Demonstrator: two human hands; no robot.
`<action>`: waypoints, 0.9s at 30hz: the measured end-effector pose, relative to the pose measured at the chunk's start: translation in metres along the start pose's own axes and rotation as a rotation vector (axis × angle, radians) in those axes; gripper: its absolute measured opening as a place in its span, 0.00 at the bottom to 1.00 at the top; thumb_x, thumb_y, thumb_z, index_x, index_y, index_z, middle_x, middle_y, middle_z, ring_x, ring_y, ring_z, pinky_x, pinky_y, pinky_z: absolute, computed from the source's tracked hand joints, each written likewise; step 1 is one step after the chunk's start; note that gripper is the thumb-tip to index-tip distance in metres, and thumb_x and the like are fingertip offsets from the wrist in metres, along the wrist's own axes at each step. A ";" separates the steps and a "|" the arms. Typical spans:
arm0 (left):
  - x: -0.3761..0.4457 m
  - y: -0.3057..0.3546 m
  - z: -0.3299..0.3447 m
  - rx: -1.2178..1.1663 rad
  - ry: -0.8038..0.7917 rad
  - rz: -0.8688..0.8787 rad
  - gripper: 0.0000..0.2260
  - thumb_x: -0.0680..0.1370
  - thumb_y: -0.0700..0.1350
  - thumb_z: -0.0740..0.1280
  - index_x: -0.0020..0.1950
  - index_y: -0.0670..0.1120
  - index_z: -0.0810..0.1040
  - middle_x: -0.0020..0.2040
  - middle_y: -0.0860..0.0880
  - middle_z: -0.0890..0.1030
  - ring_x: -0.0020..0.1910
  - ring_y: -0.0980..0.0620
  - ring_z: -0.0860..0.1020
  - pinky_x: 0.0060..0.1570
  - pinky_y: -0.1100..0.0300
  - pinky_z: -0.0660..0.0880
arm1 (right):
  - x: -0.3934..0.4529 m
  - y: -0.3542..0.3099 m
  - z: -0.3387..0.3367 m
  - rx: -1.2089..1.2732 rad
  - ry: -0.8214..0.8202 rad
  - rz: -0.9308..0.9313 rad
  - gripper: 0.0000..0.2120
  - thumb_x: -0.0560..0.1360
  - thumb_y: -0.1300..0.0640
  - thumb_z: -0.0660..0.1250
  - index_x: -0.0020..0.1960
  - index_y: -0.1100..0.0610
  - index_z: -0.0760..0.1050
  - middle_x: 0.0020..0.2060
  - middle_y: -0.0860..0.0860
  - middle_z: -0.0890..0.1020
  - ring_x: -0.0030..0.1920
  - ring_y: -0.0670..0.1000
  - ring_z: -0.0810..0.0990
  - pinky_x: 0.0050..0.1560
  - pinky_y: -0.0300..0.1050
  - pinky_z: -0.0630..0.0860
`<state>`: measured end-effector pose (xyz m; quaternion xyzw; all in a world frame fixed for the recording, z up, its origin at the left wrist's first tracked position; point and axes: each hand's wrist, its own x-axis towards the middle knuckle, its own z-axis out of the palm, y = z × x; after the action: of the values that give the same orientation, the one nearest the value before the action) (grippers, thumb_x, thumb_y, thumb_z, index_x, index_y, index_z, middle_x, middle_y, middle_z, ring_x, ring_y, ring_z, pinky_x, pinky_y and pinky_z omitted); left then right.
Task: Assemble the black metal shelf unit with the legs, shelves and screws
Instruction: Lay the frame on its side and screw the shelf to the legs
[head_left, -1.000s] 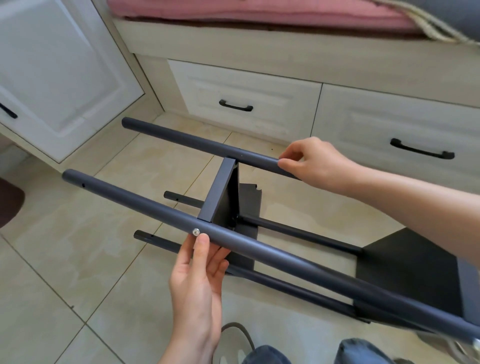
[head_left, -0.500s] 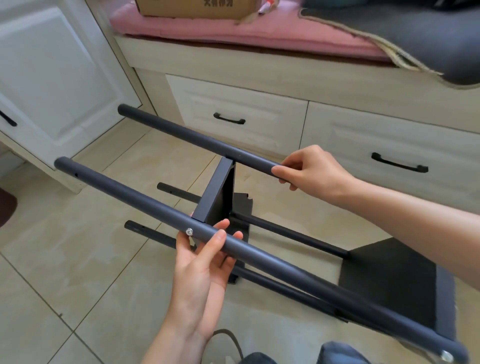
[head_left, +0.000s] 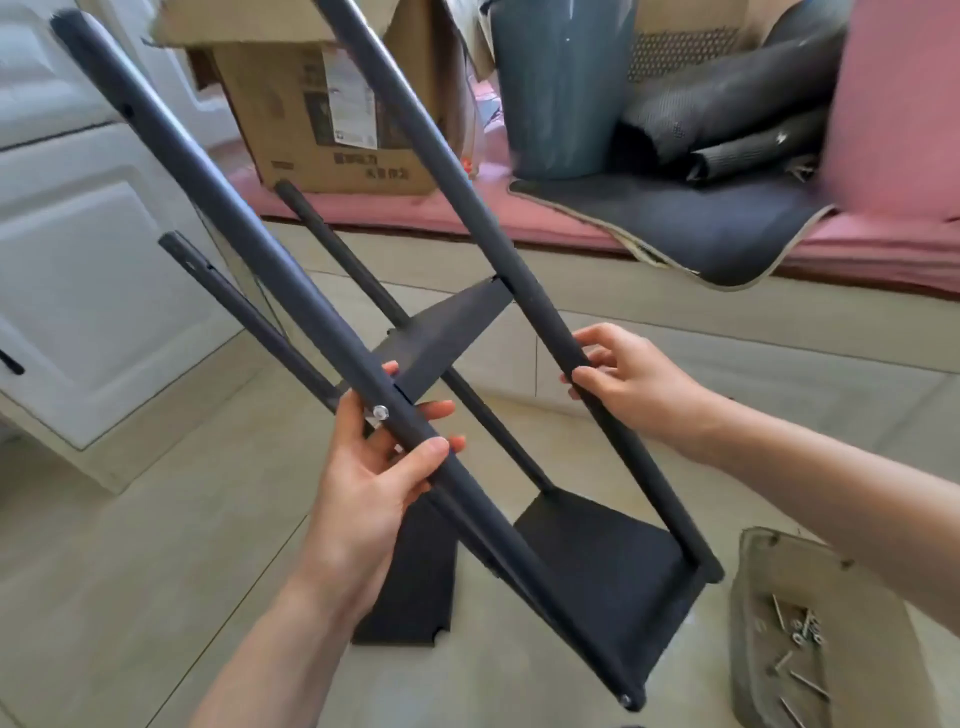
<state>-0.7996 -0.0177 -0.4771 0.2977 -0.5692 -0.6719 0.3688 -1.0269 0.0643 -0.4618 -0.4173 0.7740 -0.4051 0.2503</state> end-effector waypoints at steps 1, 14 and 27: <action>-0.001 0.001 0.003 0.059 -0.021 0.016 0.26 0.73 0.38 0.69 0.67 0.58 0.71 0.54 0.48 0.85 0.52 0.45 0.85 0.55 0.49 0.79 | -0.006 0.005 -0.003 0.002 -0.012 0.027 0.13 0.82 0.59 0.60 0.66 0.52 0.68 0.53 0.50 0.81 0.54 0.49 0.81 0.58 0.50 0.78; -0.010 -0.030 0.021 0.318 -0.108 0.005 0.26 0.77 0.27 0.68 0.66 0.53 0.71 0.49 0.48 0.86 0.49 0.48 0.85 0.53 0.64 0.80 | -0.058 0.067 -0.011 0.028 0.007 0.055 0.10 0.80 0.62 0.64 0.58 0.52 0.69 0.54 0.48 0.80 0.56 0.48 0.80 0.58 0.48 0.78; 0.004 -0.043 0.005 0.550 -0.126 0.091 0.27 0.77 0.25 0.65 0.64 0.54 0.71 0.54 0.52 0.83 0.53 0.55 0.84 0.53 0.69 0.77 | -0.075 0.096 0.022 0.105 -0.062 0.073 0.13 0.76 0.61 0.71 0.54 0.51 0.70 0.50 0.48 0.82 0.51 0.47 0.83 0.56 0.52 0.80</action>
<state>-0.8132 -0.0149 -0.5188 0.3183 -0.7646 -0.4922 0.2680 -1.0138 0.1500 -0.5506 -0.3873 0.7584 -0.4226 0.3102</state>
